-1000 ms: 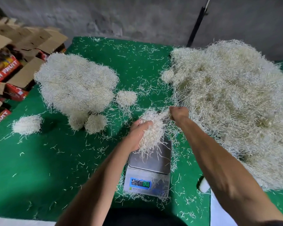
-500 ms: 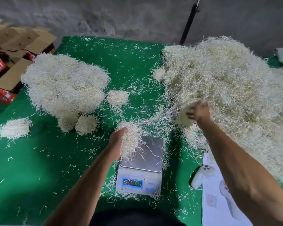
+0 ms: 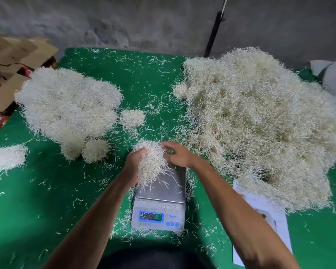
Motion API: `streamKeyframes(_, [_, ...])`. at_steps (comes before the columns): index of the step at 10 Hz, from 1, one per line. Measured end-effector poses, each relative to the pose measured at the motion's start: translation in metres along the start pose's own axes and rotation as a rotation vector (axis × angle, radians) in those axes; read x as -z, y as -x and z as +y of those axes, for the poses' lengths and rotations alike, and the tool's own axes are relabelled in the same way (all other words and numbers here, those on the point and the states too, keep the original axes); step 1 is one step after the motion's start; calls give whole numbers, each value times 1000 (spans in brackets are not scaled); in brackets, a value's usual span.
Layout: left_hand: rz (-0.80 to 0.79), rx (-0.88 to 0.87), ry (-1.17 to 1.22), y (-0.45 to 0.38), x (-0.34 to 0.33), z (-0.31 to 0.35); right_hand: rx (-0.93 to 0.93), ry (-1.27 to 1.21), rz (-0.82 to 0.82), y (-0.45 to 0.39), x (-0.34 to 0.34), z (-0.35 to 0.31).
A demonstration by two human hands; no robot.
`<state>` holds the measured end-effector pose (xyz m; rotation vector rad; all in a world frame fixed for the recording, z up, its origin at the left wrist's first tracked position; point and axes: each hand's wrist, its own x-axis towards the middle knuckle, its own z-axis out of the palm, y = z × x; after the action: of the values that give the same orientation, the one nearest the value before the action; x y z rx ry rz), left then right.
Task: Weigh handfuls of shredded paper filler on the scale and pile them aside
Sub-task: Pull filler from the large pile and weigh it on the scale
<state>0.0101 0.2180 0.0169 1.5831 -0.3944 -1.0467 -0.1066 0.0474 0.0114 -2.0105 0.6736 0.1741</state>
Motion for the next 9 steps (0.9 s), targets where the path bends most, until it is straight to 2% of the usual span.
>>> streamKeyframes(1, [79, -15, 5, 5, 18, 8, -44, 26, 60, -6, -9, 5])
streamKeyframes(2, [59, -20, -7, 12, 28, 16, -42, -155, 182, 1, -2, 2])
streamKeyframes(3, [169, -33, -79, 18, 22, 20, 9, -448, 226, 3, 6, -8])
streamKeyframes(4, [200, 99, -54, 19, 15, 13, 14, -596, 319, 1, 10, -22])
streamKeyframes(5, [246, 250, 280, 10, 6, 29, -46, -626, 407, 1, 11, -28])
streamKeyframes(6, [363, 188, 281, 9, 20, 30, -103, -778, 553, 8, 39, -22])
streamKeyframes(7, [423, 291, 399, -2, 48, 29, -130, -612, 739, 18, 87, 7])
streamKeyframes(8, [437, 307, 466, -11, 57, 11, -171, -336, 666, 19, 104, 23])
streamKeyframes(9, [408, 293, 461, -15, 40, 12, -172, -104, 648, 14, 105, 16])
